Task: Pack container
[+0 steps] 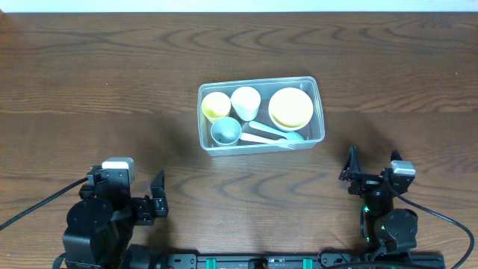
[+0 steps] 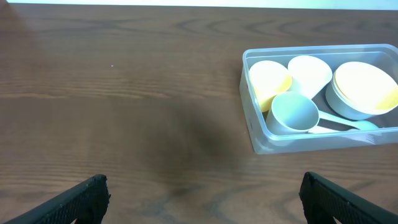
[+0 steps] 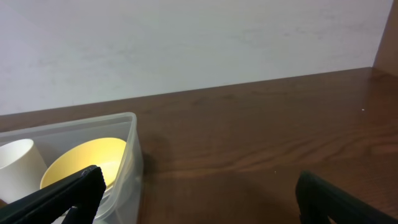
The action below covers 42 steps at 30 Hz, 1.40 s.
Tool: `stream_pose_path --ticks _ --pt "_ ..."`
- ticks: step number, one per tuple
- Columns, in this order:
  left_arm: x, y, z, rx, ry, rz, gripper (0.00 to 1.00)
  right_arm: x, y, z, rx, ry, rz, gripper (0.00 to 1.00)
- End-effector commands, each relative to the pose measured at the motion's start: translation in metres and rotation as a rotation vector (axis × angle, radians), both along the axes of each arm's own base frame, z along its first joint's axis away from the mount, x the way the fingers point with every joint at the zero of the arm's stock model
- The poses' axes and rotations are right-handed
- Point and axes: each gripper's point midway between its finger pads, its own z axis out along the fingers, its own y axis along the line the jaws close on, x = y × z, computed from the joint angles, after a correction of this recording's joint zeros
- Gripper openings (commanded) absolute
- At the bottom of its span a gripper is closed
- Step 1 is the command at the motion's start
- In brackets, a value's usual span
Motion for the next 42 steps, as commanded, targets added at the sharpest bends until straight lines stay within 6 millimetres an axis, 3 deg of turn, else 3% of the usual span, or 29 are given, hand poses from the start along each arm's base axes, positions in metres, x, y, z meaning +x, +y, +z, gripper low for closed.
stream_pose_path --ticks 1,14,22,27,35,42 --pt "0.000 0.001 0.000 -0.005 -0.001 0.012 0.98 0.000 0.003 -0.001 -0.014 0.002 0.016 0.99" --pt "0.000 0.002 0.000 -0.005 -0.001 0.013 0.98 0.000 0.003 -0.001 -0.014 0.002 0.016 0.99" --pt "-0.007 0.019 -0.030 -0.037 0.041 0.117 0.98 0.000 0.003 -0.001 -0.014 0.002 0.016 0.99" --pt "0.014 0.029 -0.047 -0.024 -0.131 0.159 0.98 0.000 0.003 -0.001 -0.014 0.002 0.016 0.99" --pt "0.057 0.035 -0.057 -0.021 -0.473 0.167 0.98 0.000 0.003 -0.001 -0.014 0.002 0.016 0.99" --pt "0.070 0.035 -0.075 -0.013 -0.557 0.156 0.98 0.000 0.003 -0.001 -0.014 0.002 0.016 0.99"
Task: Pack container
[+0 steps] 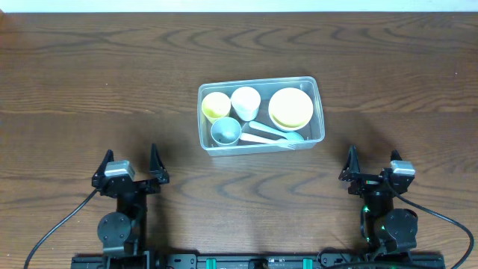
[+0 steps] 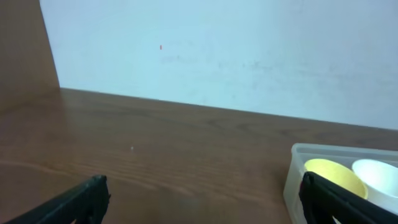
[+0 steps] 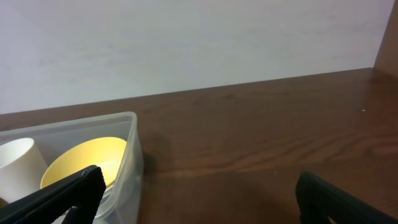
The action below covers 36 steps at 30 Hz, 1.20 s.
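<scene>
A clear plastic container [image 1: 320, 119] sits at the table's middle, holding a yellow cup [image 1: 216, 105], a white cup [image 1: 245, 101], a grey-blue cup [image 1: 225, 131], yellow bowls [image 1: 290, 107] and white utensils [image 1: 269, 134]. My left gripper [image 1: 128, 166] rests low at the near left, open and empty; the container [image 2: 298, 180] shows at the right edge of its wrist view. At the near right my right gripper [image 1: 372, 166] is open and empty, with the container [image 3: 127, 162] and yellow bowl [image 3: 87, 158] left of it.
The brown wooden table [image 1: 89, 90] runs to a pale wall [image 3: 186, 43] at the back. Cables trail from both arm bases along the near edge.
My left arm has dropped back and folded down at the near left edge; its wrist camera now looks level toward the wall instead of down on the table. The right arm has not moved.
</scene>
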Tool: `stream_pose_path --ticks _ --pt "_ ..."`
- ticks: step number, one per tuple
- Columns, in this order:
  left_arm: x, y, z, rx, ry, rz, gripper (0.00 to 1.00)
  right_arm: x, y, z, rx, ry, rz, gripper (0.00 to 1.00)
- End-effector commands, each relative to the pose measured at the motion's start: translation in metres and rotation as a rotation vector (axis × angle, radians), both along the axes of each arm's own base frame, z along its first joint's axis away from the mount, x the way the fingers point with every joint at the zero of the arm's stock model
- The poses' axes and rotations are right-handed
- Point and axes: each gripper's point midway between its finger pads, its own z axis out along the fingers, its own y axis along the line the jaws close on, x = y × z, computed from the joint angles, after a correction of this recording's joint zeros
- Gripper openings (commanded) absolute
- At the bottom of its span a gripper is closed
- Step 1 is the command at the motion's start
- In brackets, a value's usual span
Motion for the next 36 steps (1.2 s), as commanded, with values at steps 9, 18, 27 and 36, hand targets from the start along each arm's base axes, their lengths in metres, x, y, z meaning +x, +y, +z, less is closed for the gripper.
stream_pose_path --ticks 9,18,27,36 --pt "-0.001 -0.001 -0.045 -0.011 0.152 -0.010 0.98 0.000 0.003 -0.001 -0.011 0.001 0.014 0.99" --pt "-0.001 -0.001 -0.045 -0.012 0.154 -0.009 0.98 0.000 0.003 -0.001 -0.011 0.001 0.014 0.99" --pt "-0.001 -0.001 -0.045 -0.012 0.154 -0.009 0.98 0.000 0.003 -0.001 -0.011 0.002 0.014 0.99" --pt "-0.001 -0.001 -0.045 -0.012 0.154 -0.009 0.98 0.000 0.003 -0.001 -0.011 0.002 0.014 0.99"
